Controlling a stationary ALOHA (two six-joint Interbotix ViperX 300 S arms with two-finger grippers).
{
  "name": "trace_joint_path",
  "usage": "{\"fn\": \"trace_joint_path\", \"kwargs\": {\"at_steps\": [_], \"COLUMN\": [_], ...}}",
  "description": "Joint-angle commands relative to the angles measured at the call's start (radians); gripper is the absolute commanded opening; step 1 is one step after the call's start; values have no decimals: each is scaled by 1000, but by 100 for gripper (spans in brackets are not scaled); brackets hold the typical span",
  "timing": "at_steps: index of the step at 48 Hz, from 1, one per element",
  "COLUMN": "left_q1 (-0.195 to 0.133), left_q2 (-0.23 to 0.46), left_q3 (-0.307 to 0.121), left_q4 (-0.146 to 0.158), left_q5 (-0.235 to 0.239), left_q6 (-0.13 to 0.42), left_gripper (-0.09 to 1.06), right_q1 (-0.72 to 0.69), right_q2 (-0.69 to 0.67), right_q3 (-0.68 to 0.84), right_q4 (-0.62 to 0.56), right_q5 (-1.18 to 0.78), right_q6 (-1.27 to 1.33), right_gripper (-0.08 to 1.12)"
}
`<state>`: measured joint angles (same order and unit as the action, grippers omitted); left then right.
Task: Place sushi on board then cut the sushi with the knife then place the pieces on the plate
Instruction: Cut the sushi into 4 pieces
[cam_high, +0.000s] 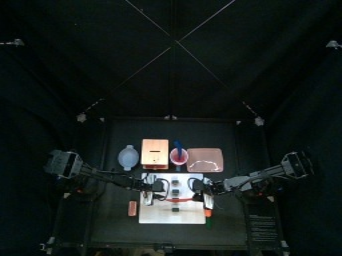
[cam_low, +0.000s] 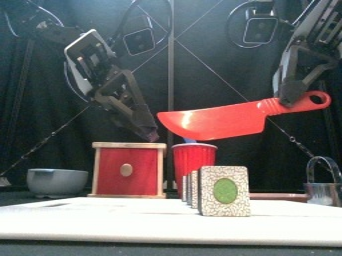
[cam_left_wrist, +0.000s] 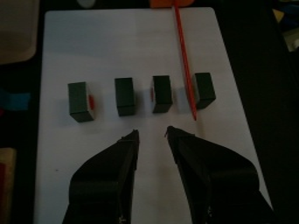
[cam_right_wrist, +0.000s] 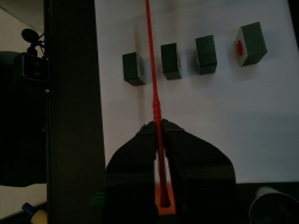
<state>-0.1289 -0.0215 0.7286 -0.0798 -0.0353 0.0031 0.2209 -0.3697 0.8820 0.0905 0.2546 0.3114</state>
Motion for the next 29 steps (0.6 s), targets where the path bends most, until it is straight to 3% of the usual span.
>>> {"fn": "trace_joint_path", "kwargs": {"at_steps": [1, 14, 29], "left_q1": [17, 58, 87], "left_q2": [-34, -38, -38], "left_q3": [8, 52, 63], "left_q4": [6, 5, 6], "left_q5": [-43, -163, -167], "left_q6": [-2, 2, 3], "left_gripper": [72, 72, 72], "right_q1": [-2, -25, -46], "right_q2": [-55, -173, -419], "right_q3": [12, 77, 178], "right_q4": [3, 57, 66], "right_q5": [5, 147, 281], "right_q6": [-2, 15, 144], "right_gripper": [36, 36, 36]}}
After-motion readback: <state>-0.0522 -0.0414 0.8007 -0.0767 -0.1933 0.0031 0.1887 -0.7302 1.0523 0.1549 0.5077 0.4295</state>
